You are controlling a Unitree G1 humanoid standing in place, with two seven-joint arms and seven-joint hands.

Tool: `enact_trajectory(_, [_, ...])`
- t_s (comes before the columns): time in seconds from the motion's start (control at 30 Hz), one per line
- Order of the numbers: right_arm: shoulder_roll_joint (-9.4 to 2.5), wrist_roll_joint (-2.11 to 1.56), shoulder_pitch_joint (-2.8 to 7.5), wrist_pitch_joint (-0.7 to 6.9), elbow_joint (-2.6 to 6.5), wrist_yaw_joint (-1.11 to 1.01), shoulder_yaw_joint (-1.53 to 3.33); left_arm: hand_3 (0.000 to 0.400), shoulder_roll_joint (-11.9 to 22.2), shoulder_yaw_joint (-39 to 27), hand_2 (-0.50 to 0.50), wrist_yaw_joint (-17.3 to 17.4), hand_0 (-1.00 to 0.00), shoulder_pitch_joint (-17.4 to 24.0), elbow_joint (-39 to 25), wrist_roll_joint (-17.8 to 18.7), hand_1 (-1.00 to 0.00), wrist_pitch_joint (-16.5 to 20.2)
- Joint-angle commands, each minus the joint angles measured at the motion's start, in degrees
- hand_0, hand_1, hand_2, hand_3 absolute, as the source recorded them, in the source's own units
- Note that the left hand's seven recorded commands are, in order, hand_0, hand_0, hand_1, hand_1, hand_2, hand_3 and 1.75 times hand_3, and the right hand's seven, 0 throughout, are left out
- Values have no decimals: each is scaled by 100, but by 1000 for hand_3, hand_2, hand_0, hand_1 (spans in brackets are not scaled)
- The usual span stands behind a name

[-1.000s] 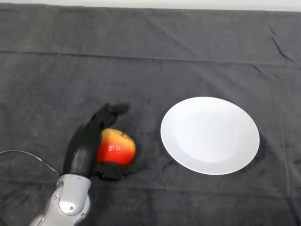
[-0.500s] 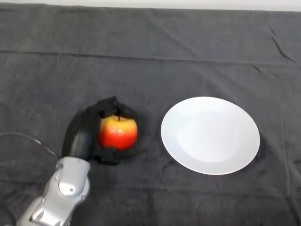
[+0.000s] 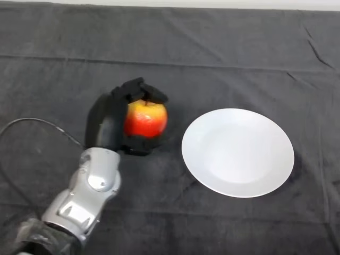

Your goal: Move the apple to the plate

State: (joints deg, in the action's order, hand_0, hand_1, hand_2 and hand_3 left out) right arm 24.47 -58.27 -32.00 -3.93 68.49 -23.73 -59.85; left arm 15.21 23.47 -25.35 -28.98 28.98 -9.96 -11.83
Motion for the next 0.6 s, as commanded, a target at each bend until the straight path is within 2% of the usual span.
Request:
enact_trajectory(0.03, [-64,-60,73,7,-239,58,-50,400,-108,269,0,-90,-1000,-416,285,-113,-1000,-189])
enact_trajectory(0.27, [-57,-63,69,4,-222,49,-53,400,-357,824,0,-247,-1000,-808,798,25,-1000,-498])
enact_trajectory(0.6, [-44,-68,59,-1,-189,31,-60,400,-638,1632,0,-332,-1000,-1307,1590,469,-1000,-934])
